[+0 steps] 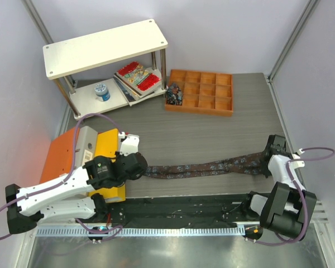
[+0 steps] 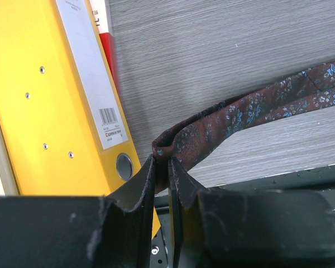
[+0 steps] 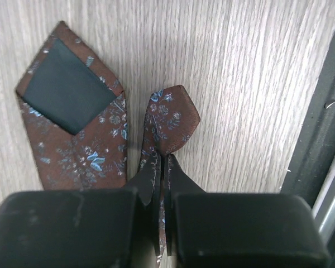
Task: Roll the ties
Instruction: Flatten out the tie at the center of the board.
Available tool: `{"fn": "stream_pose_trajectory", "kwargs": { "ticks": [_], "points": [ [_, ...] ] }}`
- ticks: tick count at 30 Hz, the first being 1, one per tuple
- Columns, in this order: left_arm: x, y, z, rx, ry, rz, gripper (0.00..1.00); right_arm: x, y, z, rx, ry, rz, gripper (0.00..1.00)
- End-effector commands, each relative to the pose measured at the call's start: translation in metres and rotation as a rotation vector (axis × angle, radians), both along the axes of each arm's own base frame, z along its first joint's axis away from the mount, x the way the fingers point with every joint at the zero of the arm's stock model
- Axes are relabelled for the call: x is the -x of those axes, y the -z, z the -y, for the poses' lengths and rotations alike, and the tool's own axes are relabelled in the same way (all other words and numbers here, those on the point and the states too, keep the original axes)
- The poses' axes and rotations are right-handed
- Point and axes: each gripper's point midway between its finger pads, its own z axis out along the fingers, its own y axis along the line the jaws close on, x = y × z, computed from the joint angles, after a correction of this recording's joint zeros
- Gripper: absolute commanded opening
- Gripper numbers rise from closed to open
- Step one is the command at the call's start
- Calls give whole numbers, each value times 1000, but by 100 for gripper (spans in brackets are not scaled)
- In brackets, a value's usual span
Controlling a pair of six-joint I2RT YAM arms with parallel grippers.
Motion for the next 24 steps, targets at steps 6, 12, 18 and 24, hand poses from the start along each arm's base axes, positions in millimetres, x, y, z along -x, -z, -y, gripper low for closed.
{"fn": "stream_pose_trajectory", "kwargs": {
  "ticks": [6,12,18,24],
  "points": [
    [-5,-11,-3,17,-37,48,14,-8,-70,11,105,-48,111,1],
    [-5,-10,-4,11,-38,47,14,-36,-98,3,93,-176,225,1],
    [-6,-10,-5,14,-51,50,14,-72,-79,-17,12,-330,344,1],
    [-6,-13,-12,11,-84,65,14,-79,-48,-28,-72,-410,293,63]
  ]
}}
